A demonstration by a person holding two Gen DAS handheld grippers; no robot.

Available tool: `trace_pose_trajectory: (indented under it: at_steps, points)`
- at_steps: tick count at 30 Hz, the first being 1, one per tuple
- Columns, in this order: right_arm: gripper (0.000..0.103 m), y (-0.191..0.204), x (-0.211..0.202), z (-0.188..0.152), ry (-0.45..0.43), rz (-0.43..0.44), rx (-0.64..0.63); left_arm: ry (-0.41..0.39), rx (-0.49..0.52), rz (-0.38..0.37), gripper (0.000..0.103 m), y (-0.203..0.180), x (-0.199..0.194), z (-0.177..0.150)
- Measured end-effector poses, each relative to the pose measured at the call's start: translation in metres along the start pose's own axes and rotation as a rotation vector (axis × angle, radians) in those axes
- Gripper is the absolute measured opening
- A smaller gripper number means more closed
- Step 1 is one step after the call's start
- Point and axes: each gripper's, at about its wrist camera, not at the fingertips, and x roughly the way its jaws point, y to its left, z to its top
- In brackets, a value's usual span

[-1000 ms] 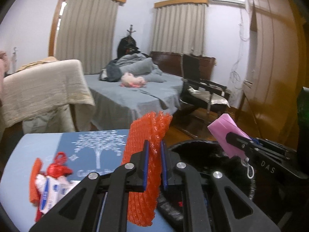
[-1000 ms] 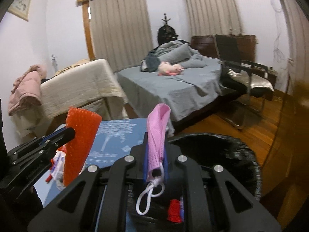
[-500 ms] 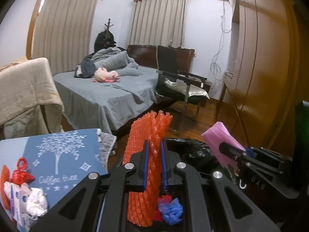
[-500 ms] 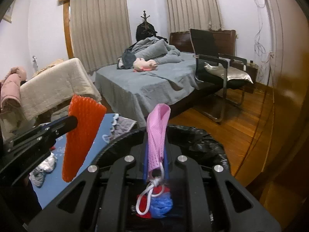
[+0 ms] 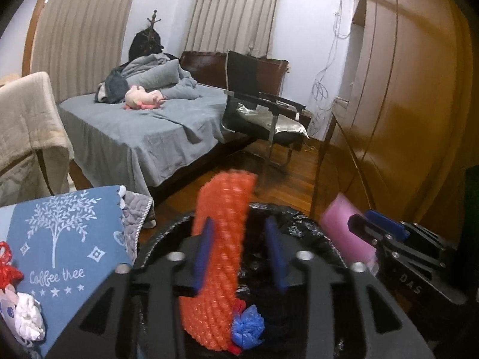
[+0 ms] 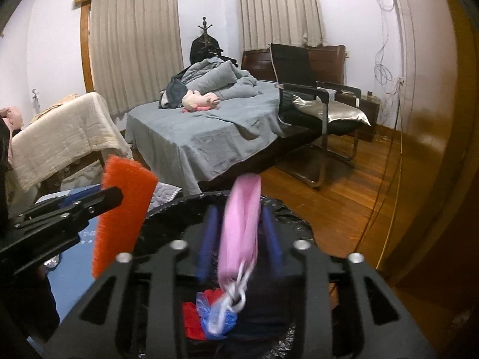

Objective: Collect trash
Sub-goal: 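Move both tools over the bin and release the foam net and mask, then grasp the white tissue with the right tool while the left tool grasps another orange foam net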

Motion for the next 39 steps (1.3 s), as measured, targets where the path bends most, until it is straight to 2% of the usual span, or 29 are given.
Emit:
trace_pose_trajectory:
  at_steps: [3, 7, 9, 15, 18, 24, 39]
  points:
    - [0.062, 0.001, -0.001, -0.003, -0.009, -0.014, -0.002, 0.002, -0.020, -0.001, 0.058, 0.008, -0.004, 0.000]
    - [0.088, 0.003, -0.003, -0.003, -0.027, -0.035, 0.000, -0.015, -0.036, -0.003, 0.069, 0.016, -0.011, 0.004]
    - [0.090, 0.004, -0.005, -0.003, -0.038, -0.045, 0.002, -0.013, -0.046, -0.011, 0.069, 0.019, -0.011, 0.006]
    - [0.091, 0.006, -0.009, -0.001, -0.041, -0.042, 0.012, -0.039, -0.037, 0.030, 0.071, 0.027, -0.023, 0.007]
    - [0.096, 0.008, -0.011, -0.001, -0.039, -0.036, 0.018, -0.054, -0.022, 0.071, 0.078, 0.033, -0.032, 0.006]
    - [0.098, 0.025, -0.015, 0.001, -0.038, -0.008, 0.032, -0.079, -0.024, 0.158, 0.091, 0.054, -0.061, -0.002]
    - [0.098, 0.143, -0.004, -0.007, 0.001, 0.163, -0.057, -0.093, -0.050, 0.420, 0.093, 0.138, -0.140, -0.050]
